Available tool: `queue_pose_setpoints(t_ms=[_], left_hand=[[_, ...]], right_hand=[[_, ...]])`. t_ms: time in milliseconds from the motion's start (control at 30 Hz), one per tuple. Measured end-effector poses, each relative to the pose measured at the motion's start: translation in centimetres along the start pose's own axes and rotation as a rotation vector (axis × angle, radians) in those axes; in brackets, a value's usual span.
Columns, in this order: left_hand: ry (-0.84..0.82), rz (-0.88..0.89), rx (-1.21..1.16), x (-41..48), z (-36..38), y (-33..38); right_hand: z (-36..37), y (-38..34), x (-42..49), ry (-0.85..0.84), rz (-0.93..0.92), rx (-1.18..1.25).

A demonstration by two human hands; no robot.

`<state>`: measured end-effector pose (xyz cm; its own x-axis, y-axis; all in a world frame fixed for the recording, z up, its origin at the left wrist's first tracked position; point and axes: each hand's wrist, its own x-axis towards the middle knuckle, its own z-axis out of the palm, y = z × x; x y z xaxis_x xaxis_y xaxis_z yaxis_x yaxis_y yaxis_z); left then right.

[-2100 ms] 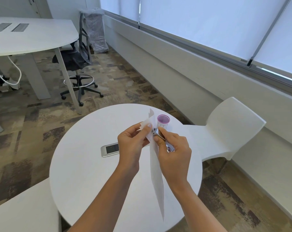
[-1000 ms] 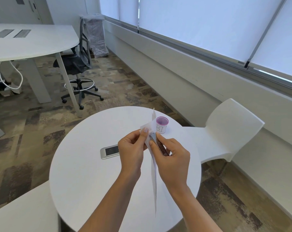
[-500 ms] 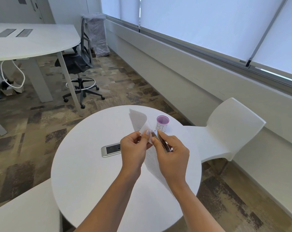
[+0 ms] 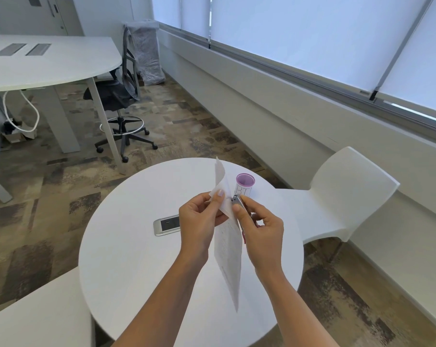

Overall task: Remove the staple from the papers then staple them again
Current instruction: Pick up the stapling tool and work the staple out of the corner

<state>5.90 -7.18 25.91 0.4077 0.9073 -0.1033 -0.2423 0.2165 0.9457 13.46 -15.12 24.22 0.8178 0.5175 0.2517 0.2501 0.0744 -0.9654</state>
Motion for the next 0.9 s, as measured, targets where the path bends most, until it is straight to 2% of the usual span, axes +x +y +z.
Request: queue_pose_setpoints(t_ms=[533, 733, 900], left_hand=[[-0.039, 0.033, 0.078, 1.2, -2.6, 1.2], [-0.036, 0.052, 0.09, 1.5, -3.9, 1.6], [-0.066, 0.074, 0.059, 2.0, -4.6, 2.0]], right_hand=[[2.6, -0.7, -0.3, 0.062, -0.403, -0.368], [4.8, -0.7, -1.0, 0.092, -0.34, -0.298], [6.1, -1.0, -1.0, 0.088, -0.206, -0.107]])
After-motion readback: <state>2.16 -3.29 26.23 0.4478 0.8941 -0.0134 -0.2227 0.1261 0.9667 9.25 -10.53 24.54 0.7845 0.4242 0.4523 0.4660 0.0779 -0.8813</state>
